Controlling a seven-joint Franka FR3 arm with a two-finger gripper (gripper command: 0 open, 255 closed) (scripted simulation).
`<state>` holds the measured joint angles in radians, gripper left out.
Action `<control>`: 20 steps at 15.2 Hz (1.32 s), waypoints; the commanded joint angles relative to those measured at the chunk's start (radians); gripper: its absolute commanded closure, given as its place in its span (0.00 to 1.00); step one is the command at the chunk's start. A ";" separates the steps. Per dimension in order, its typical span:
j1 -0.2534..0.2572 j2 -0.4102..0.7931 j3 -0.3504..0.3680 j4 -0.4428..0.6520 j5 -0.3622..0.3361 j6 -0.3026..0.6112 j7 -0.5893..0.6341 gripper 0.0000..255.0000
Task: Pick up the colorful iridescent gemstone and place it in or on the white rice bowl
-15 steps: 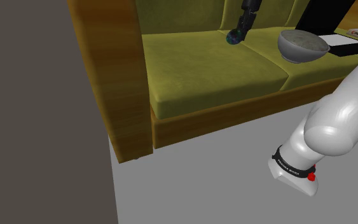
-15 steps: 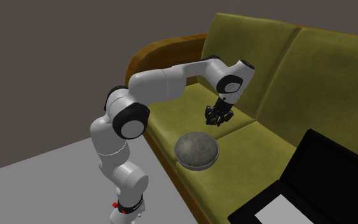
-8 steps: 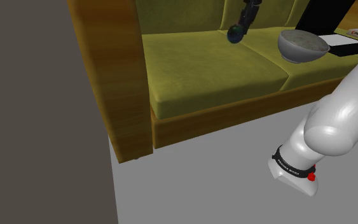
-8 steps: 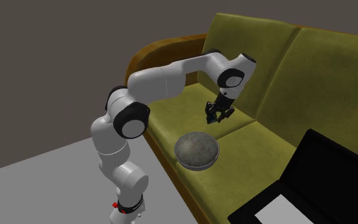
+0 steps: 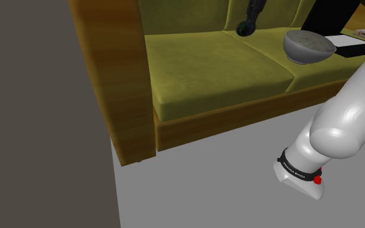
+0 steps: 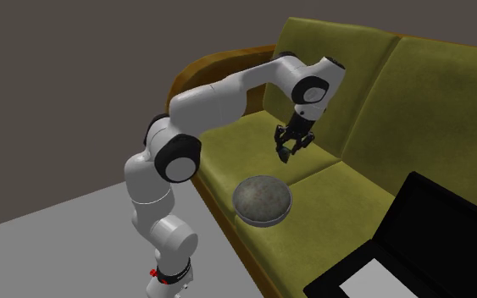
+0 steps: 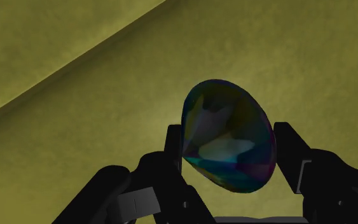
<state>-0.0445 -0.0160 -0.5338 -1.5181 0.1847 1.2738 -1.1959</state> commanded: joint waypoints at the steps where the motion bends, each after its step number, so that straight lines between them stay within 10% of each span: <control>1: -0.003 0.018 -0.004 0.050 0.010 -0.036 0.000 1.00; 20: -0.085 0.178 -0.049 0.491 0.117 -0.350 -0.020 1.00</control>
<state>-0.1400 0.1921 -0.5824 -0.9908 0.3218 0.9133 -1.2126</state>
